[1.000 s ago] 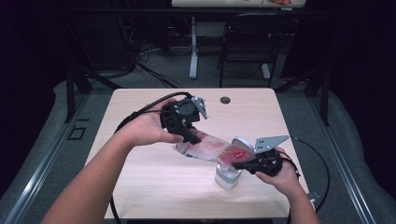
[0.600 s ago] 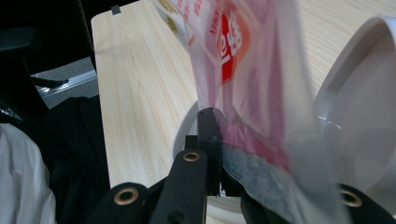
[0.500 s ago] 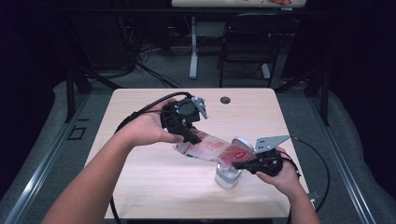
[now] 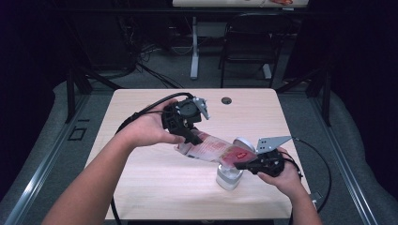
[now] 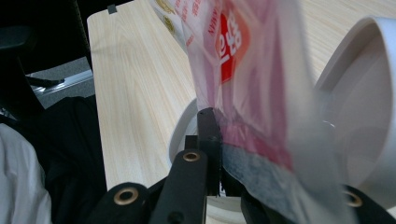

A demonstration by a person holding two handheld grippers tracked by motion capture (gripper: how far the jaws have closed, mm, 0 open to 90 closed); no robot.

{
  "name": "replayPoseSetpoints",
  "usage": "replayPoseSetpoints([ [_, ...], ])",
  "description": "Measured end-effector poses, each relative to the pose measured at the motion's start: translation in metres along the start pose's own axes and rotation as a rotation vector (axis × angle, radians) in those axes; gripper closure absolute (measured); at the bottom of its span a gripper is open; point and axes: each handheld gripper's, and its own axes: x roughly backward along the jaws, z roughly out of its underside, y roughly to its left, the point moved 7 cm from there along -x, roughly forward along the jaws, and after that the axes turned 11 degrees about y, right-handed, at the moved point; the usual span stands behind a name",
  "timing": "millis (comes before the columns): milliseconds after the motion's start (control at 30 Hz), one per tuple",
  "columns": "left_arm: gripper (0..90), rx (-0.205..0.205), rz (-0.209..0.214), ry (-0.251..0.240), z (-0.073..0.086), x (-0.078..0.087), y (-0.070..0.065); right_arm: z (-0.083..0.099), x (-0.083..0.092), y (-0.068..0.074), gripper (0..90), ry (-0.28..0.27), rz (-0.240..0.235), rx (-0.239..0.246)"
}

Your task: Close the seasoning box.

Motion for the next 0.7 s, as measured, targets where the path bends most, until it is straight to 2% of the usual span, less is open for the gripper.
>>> replayPoseSetpoints([
  [433,73.9,-0.002,0.005,0.003,-0.0001,-0.0015,0.0001,0.0009,0.0013,-0.0015,89.4,0.002,0.004,0.0],
  [700,73.8,0.009,0.013,-0.001,0.0053,-0.0036,0.002,0.0,0.002,-0.0003,89.4,0.005,0.008,0.007],
])
